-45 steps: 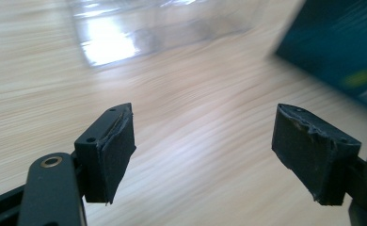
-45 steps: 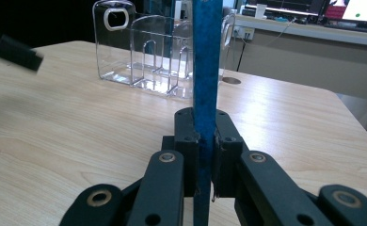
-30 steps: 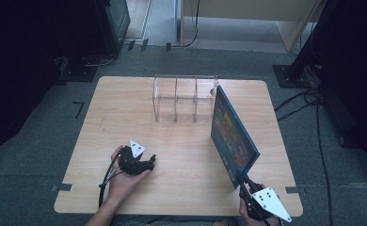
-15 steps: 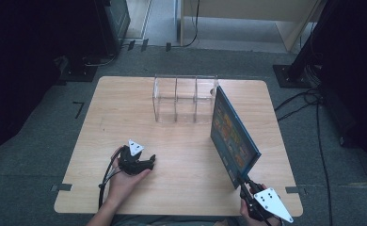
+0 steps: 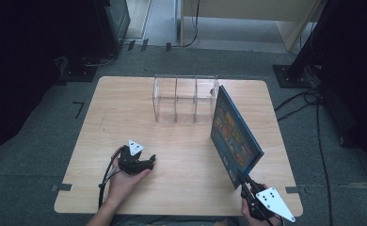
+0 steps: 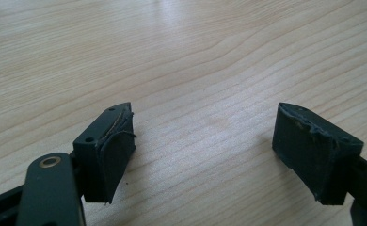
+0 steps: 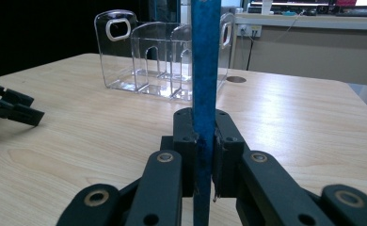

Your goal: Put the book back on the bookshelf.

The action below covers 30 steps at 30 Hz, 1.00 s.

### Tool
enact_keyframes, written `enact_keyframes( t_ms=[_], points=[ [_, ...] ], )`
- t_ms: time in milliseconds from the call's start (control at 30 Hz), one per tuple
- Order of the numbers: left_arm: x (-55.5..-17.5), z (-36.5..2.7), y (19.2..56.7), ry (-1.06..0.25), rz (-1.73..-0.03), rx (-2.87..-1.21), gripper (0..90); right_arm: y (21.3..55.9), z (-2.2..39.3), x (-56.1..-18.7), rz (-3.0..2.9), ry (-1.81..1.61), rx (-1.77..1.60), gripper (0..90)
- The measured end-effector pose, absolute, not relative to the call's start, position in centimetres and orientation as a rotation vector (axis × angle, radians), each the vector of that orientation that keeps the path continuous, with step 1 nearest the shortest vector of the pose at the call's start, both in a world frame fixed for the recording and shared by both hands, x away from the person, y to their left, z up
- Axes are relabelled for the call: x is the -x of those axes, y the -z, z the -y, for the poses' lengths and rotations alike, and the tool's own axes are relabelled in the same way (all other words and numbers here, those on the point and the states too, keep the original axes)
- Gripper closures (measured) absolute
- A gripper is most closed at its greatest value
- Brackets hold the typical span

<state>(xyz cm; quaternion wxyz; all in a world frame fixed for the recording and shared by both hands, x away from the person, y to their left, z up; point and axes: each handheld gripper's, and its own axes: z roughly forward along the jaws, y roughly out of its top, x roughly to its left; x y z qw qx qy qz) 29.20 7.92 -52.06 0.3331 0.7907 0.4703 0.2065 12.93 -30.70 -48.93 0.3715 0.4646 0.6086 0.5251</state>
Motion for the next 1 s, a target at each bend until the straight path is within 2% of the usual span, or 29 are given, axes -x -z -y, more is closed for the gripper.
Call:
enact_keyframes(
  t_ms=[433, 533, 1000],
  points=[
    [-29.2, -7.9, 52.0, -0.539, -1.225, -2.070, 21.4, 47.9, 31.0, -13.6, -1.530, -1.405, -1.199, 75.0],
    [-29.2, -7.9, 52.0, -0.539, -1.224, -2.070, 21.4, 46.7, 30.9, -14.2, -1.541, -1.421, -1.169, 71.9],
    [-29.2, -7.9, 52.1, -0.539, -1.226, -2.068, 21.5, 42.0, 30.1, -16.1, -1.493, -1.457, -1.169, 71.6]
  ],
)
